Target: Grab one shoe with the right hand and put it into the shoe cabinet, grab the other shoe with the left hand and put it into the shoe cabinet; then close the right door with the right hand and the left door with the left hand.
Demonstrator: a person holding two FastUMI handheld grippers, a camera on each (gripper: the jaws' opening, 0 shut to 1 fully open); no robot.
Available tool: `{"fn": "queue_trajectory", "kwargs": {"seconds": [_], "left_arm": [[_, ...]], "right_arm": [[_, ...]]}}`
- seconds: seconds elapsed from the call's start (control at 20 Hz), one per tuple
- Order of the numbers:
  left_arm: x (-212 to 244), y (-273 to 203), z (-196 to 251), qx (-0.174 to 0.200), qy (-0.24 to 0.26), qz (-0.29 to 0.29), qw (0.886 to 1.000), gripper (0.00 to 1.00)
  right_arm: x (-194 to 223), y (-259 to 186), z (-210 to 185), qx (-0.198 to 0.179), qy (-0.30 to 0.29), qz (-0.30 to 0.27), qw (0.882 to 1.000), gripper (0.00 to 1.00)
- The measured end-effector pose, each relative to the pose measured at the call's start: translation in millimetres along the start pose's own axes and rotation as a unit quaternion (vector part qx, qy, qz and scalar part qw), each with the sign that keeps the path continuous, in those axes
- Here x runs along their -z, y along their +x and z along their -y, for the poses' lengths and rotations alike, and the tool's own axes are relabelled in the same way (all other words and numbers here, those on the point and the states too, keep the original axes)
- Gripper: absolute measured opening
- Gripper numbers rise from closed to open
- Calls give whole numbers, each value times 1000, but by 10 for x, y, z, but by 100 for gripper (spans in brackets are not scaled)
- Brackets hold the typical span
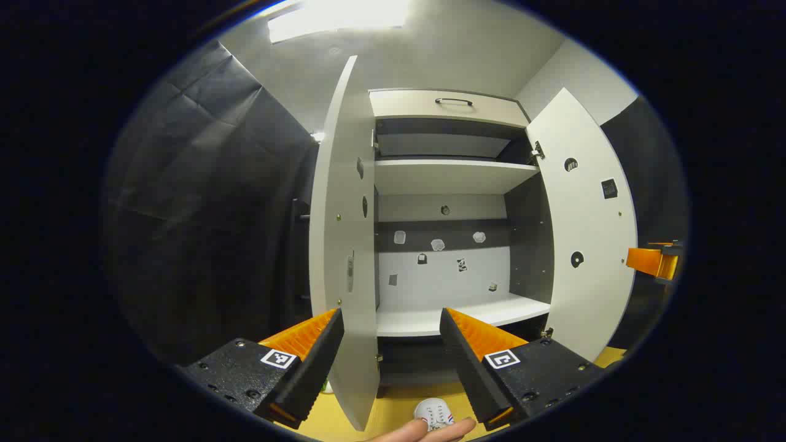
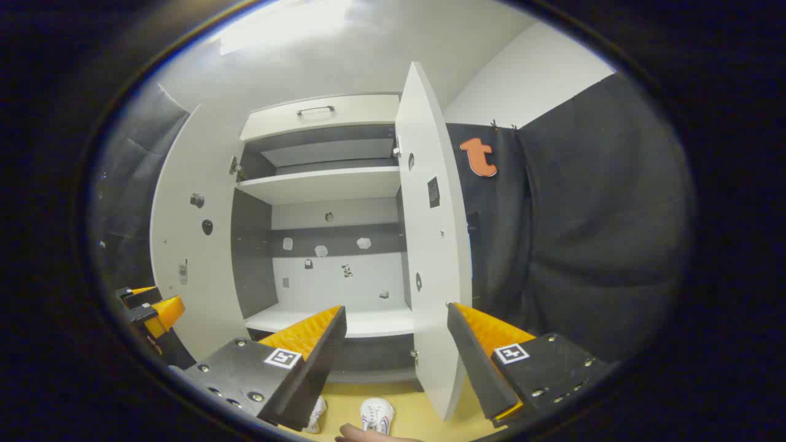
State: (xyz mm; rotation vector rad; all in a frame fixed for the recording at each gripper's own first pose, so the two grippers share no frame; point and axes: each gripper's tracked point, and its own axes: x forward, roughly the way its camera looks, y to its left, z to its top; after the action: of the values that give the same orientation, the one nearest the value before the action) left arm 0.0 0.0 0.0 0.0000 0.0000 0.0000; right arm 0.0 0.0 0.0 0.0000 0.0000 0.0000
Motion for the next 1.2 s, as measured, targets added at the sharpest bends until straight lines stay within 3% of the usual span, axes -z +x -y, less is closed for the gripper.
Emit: {"fn": "queue_trajectory", "kwargs": {"seconds": [0.1,0.3,0.55,0.6,0.65,0.75,0.85,0.9,0.95,1.05,1.15,1.2], "left_arm": [[23,15,31,3,-4,-5,1000,92],[1,17,43,8,-14,3,1000,95],[29,11,90,13,-11,0,1000,95],[60,16,92,13,-7,-1,1000,96],[80,15,108,14,-6,-3,1000,96],[129,14,176,24,-12,-9,1000,92],[167,16,182,25,-16,-15,999,96],[186,14,173,23,-16,-17,999,92],[194,12,180,24,-16,-19,999,96],[223,-38,172,30,-8,-19,999,96],[260,-71,102,20,-18,-22,999,96],[340,-113,115,23,-30,-32,999,96]], "right_arm": [[26,-8,7,-1,-5,-3,1000,94],[30,28,66,1,-6,-5,1000,100],[65,87,27,-2,-14,-13,1000,98],[64,72,6,-3,-16,-12,1000,94],[64,65,-11,-4,-18,-12,1000,98],[54,41,-38,-6,-27,-13,1000,94],[70,42,-66,-6,-42,-13,999,98],[67,36,-81,-4,-48,-12,999,94],[79,35,-100,-2,-50,-9,999,94],[173,55,-134,2,-51,-7,999,98],[368,88,-210,-4,-56,-16,998,94],[506,93,-274,-8,-56,-22,998,98]]}}
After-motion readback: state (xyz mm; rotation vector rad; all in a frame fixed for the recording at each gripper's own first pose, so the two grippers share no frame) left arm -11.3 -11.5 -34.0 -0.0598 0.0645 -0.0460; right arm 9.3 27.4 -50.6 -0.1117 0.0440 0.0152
